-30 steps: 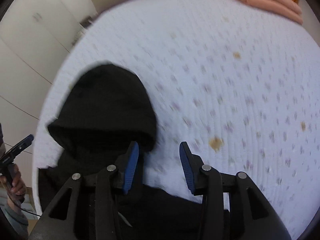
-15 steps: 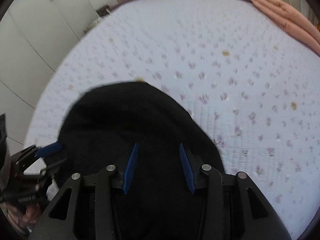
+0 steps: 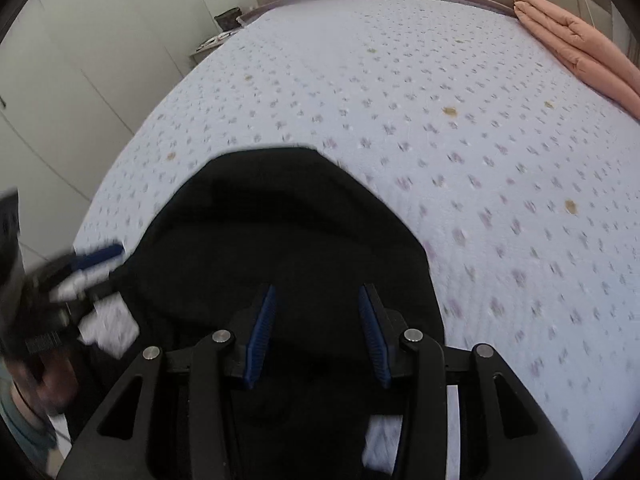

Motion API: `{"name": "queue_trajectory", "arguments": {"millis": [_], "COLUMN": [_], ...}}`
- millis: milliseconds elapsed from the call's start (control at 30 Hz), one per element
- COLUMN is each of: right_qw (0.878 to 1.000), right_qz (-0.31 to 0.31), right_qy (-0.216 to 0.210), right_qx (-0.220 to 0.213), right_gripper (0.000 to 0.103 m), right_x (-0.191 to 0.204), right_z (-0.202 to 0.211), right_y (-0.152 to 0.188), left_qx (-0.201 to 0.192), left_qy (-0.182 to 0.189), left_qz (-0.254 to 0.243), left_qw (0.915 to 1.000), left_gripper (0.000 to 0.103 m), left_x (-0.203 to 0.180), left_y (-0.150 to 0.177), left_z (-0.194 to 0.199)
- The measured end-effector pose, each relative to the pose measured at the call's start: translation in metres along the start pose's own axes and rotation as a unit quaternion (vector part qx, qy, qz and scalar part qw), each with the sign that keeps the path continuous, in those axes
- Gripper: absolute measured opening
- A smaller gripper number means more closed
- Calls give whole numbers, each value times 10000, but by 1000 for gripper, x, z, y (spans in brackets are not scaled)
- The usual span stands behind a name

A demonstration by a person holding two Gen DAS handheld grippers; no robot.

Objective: Fold large clothes

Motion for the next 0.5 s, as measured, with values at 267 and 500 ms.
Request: {"name": "queue_trajectory", "arguments": {"millis": [267,500], "right_qw": [9960,9955], "right_qz": [-720,-611], "right_qy": [-237,-581], "right_qx": [468,427], "right_gripper": [44,46], "right_x": [-41,-49], "right_z": [-41,-1], "right_y": [39,38], "left_qx": [818,328], "left_qy": [-271,-41], "left_qz": [399,541], "left_qw": [9955,9980], "left_gripper": [75,72], "left_x": [25,41], "left_y": [32,20], "left_z": [-61,-22]}}
Point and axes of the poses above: each gripper's, at about its wrist camera, not at the fingertips, and z roughly against the way its jaws point, x to its left, y to its underside, the point moved 7 cm from there along -z, roughly the way its jaws point, and after that the axes turned 13 degrees about -y, right-handed, at the moved point
